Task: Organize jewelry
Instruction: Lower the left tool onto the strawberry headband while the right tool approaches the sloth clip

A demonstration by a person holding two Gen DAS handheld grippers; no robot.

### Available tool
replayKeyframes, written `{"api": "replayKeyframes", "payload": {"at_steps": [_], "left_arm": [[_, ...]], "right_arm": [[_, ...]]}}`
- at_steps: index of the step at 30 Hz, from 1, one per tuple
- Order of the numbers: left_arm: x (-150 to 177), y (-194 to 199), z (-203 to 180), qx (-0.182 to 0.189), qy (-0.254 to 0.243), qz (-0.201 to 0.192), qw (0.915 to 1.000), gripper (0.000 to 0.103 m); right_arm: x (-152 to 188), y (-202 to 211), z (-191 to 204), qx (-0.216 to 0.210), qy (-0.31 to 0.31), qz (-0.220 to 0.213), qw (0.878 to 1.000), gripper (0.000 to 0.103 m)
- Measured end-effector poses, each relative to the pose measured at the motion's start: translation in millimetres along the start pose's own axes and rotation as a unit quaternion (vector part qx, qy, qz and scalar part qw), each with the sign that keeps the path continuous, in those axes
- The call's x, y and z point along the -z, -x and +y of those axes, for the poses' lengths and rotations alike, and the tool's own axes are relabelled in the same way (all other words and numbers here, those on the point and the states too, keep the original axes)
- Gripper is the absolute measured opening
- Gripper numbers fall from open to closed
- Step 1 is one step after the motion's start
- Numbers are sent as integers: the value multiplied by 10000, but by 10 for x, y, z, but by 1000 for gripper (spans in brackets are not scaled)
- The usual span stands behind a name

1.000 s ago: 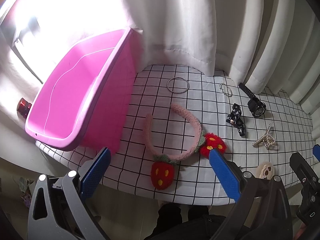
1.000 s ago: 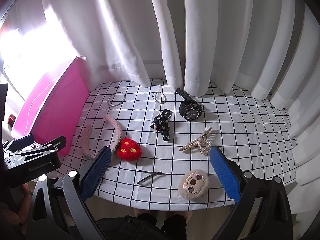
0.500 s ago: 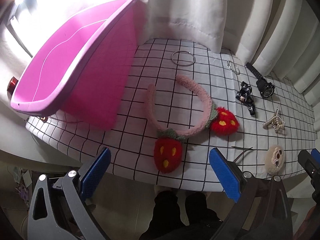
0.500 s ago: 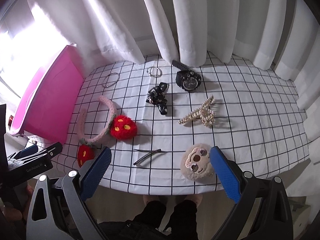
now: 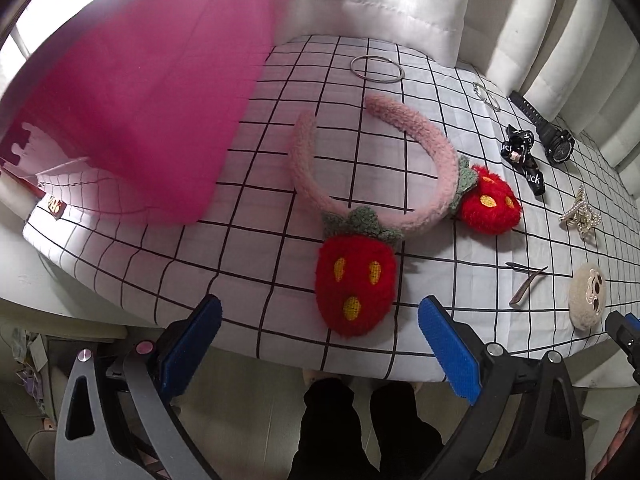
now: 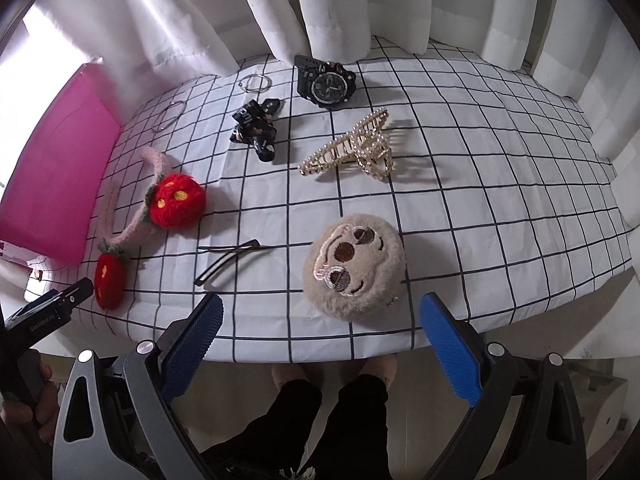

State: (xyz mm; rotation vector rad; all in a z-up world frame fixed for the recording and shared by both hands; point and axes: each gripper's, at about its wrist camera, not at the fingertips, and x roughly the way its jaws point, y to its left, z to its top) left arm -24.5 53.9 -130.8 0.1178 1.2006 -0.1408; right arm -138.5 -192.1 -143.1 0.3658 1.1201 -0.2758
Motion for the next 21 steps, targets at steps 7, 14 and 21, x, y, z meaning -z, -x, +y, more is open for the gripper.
{"api": "replayKeyframes", "payload": {"at_steps": [7,14,21], "left_arm": [[12,-225,-31,66,-28,13,10000,97],[-19,-380,-97,129,-78,6,9999,97],[-58,-558,-147,100,-132,76,9998,97]], "right_arm": [[-4,-323,-123,188,-43,75,9998,94],[-76,-516,-181,262,-163,97,9995,94],[-116,-609,-188,383,-155,32,9991,94]]}}
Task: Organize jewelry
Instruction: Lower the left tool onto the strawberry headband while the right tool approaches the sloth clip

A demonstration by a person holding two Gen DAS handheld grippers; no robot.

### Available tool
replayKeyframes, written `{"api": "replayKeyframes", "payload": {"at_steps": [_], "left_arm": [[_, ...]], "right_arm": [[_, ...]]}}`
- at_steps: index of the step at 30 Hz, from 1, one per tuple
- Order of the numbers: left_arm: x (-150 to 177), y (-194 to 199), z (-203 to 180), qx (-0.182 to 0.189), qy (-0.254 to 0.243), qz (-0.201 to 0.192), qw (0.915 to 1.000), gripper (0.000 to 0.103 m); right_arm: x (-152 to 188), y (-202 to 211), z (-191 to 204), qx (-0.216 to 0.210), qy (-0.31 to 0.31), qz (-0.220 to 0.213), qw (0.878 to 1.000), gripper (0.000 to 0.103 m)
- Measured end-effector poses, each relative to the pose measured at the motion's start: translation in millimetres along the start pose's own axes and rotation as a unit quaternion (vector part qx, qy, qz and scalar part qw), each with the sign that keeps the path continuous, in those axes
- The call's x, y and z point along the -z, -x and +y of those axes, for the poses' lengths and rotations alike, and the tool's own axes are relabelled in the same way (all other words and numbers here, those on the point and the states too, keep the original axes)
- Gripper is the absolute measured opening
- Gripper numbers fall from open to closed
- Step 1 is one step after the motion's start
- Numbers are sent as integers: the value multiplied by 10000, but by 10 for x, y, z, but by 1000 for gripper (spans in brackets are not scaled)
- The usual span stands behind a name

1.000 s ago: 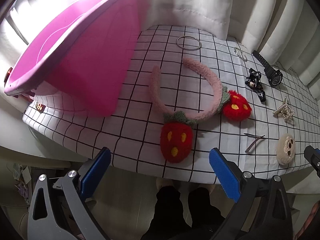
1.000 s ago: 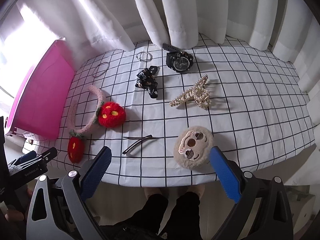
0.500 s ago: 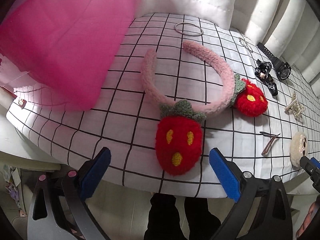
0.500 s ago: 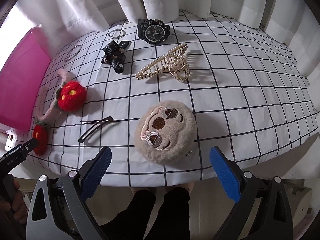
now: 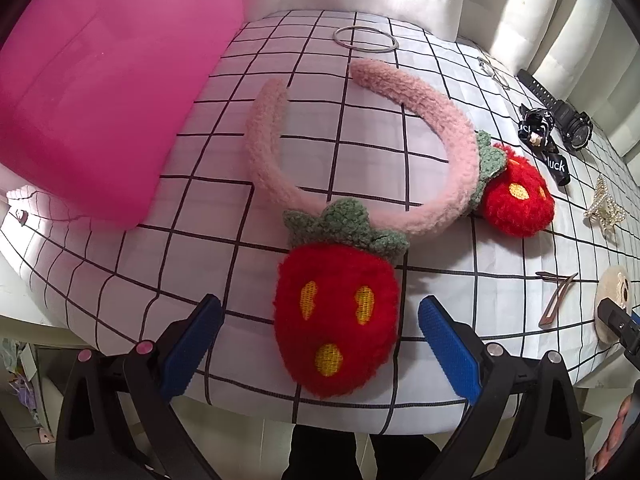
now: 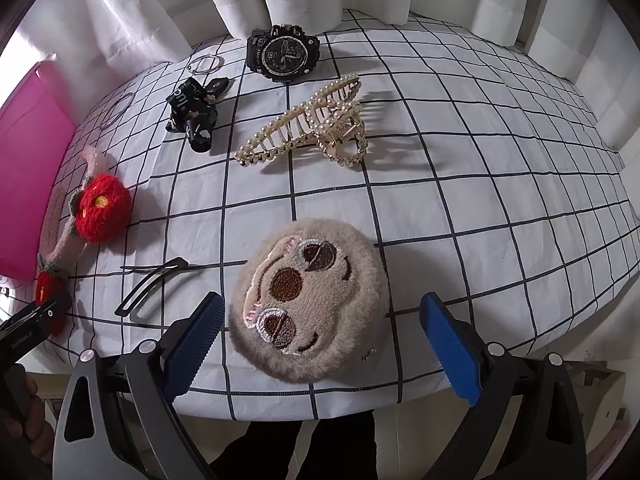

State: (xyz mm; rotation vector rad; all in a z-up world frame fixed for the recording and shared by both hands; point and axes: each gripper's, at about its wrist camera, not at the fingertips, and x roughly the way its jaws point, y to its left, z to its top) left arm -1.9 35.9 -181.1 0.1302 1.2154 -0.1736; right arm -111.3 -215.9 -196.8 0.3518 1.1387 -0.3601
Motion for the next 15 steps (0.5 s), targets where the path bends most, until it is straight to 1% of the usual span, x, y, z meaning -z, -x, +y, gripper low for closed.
{"api": "replayKeyframes", "payload": {"at_steps": [5,8,11,13,15], "left_arm": [[-13,-87,-61,-17,-131,-1,9999,97],[-28,-105,-69,21,-134,-74,9999,97],[-37,-122,-65,57,-103,-102,9999,97],[-41,-131,-72,49,-97,-137,9998,97],[-52,-143,-88,44,-89,-166,9998,97]], "right_arm": [[-32,-66,-21,64,-35,20,10000,94],[-31,-116,-46,95,-58,84,9999,94],[-19,-135,-8,234,95,62,9997,94],[3,-157,49,415,302,43,9987,94],[11,-158,51,380,324,-30,9987,95]]}}
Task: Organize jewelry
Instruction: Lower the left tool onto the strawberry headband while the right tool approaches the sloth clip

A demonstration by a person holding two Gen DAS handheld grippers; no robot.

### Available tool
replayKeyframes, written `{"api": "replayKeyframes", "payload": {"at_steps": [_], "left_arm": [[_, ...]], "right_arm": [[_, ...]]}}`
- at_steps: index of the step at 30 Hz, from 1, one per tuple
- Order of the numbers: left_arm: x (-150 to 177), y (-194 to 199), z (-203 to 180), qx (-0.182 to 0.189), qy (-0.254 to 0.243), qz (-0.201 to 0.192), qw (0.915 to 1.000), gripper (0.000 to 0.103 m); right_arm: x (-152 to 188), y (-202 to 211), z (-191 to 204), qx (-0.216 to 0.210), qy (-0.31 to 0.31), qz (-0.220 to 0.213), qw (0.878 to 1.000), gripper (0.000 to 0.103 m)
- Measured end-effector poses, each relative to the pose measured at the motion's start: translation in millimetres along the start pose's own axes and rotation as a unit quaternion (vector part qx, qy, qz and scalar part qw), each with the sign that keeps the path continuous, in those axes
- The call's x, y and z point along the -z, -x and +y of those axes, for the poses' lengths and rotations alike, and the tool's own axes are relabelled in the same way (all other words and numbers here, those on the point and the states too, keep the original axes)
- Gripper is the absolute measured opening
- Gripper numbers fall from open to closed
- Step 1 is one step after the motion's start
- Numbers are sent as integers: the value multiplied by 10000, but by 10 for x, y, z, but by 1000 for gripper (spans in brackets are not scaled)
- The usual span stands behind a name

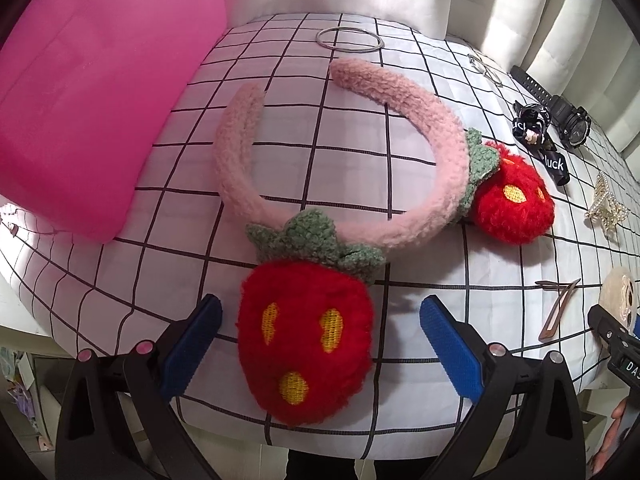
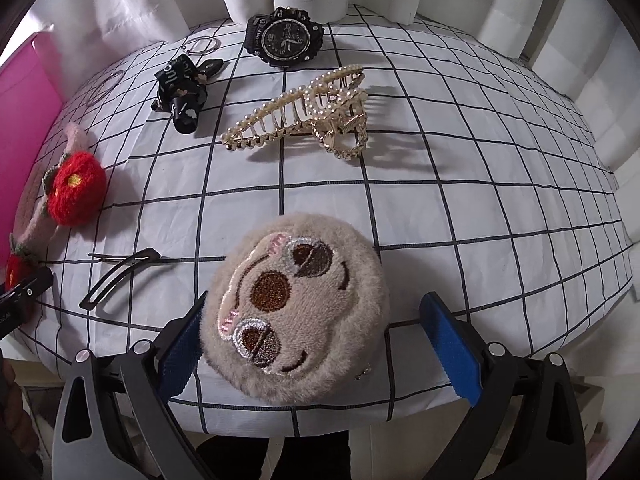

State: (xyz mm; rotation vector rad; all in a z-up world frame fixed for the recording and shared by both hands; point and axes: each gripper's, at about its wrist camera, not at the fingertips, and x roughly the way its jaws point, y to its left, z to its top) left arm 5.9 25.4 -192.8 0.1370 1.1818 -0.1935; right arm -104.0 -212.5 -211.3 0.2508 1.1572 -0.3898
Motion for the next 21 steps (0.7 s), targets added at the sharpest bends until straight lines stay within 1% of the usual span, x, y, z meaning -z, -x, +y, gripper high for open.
{"api": "replayKeyframes", "payload": {"at_steps": [4,6,9,10,11,12,13,14,15,16,17,19,20,21], "left_arm": [[12,-10,-2,28,-20,-35,10000,95],[41,22,-1,80,-68,-77,9999,91],[76,60,-23,113,-138,-129,9998,83],[83,71,-33,124,-152,-146,9997,78],[97,91,-46,134,-167,-171,9996,71],[106,112,-55,145,-180,-198,9995,67],[109,127,-61,152,-190,-217,9995,58],[112,142,-66,158,-190,-233,9994,46],[108,151,-64,173,-191,-240,9994,43],[102,145,-52,190,-185,-216,9994,42],[99,146,-37,195,-165,-212,9994,40],[91,149,-21,208,-143,-210,9995,37],[88,148,-5,228,-133,-208,9994,35],[92,153,22,281,-94,-199,9994,35]], "right_arm": [[17,11,-3,-6,36,-97,9999,95],[26,14,0,-12,61,-132,9999,95],[5,17,3,-10,29,12,10000,94],[-1,19,5,-34,41,39,10000,94],[-6,20,10,-50,68,53,9999,93],[-3,25,13,-66,88,56,9999,93],[1,28,15,-86,93,59,9999,92],[3,39,22,-97,109,32,9999,86],[2,59,38,-109,150,-8,9998,82],[4,85,56,-125,206,-55,9997,70],[3,105,73,-128,254,-88,9996,61],[7,110,71,-168,261,-72,9995,60],[7,115,65,-196,239,-96,9995,57],[5,122,52,-256,201,-103,9994,56]]}}
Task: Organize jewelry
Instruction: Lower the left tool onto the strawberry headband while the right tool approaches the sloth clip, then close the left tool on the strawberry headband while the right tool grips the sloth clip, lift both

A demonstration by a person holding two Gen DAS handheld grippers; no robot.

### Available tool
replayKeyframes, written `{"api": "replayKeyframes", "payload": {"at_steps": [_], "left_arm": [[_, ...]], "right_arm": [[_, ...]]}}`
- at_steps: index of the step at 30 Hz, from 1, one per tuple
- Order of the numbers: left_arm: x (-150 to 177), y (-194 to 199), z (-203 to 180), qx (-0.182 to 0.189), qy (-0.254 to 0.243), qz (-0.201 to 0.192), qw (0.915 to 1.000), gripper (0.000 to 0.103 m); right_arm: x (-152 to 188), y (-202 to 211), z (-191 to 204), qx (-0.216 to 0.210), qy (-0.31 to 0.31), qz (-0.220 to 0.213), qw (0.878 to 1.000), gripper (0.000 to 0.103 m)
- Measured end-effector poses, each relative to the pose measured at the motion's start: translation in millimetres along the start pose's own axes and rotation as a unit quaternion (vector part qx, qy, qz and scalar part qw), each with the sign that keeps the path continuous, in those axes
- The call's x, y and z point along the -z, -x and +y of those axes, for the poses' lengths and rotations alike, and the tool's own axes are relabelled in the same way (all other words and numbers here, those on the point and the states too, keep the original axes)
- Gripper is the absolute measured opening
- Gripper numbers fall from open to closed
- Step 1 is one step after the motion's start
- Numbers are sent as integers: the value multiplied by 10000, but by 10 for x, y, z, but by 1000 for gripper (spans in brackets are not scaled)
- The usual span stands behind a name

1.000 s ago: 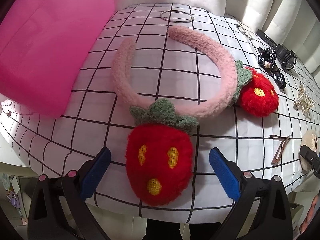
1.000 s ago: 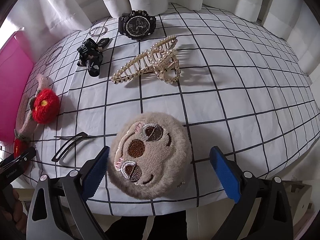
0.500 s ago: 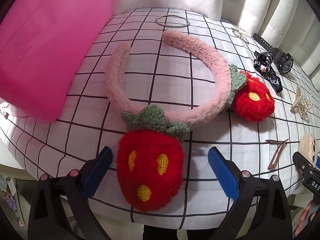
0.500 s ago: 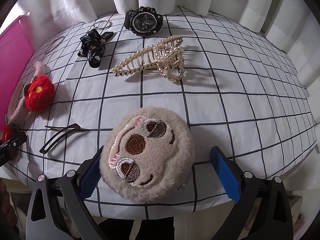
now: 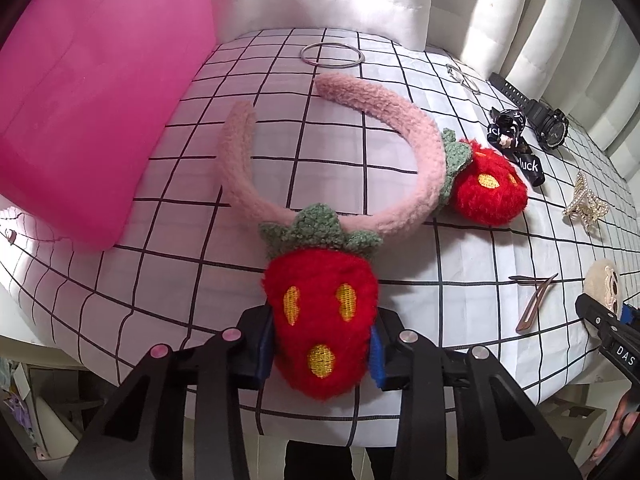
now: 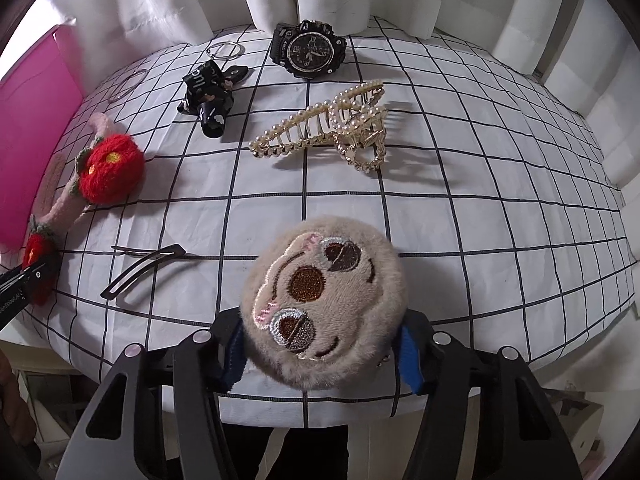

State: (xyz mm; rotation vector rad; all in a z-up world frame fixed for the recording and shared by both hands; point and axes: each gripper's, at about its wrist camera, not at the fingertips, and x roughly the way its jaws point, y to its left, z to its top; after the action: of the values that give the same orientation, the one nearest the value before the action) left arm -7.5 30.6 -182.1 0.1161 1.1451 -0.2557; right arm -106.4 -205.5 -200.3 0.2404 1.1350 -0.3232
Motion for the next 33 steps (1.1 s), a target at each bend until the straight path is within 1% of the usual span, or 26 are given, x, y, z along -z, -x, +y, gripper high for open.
{"api": "replayKeyframes", "payload": {"at_steps": [3,9,14,16,22,33], "left_arm": [[-15,54,53,68,131,-49,9999,33],[-77,283,74,155,203,-376,9990,33],[-179,492,66,320,287,-611,9972,33],[-236,597,58,400,286,-728,9961,33],[-350,841,34,477,325,-1056,9927,33],[-557,1272,11,654,346,-1553,9851,33]], "right_arm": [[-11,21,-21,-153,-83,5,9998,53],[-67,139,42,-323,-37,-154,9994,53],[-157,246,84,-458,3,-249,9986,53],[-193,315,100,-495,30,-325,9982,53],[-342,531,139,-580,119,-570,9966,53],[-591,937,172,-723,250,-1039,9916,53]]}}
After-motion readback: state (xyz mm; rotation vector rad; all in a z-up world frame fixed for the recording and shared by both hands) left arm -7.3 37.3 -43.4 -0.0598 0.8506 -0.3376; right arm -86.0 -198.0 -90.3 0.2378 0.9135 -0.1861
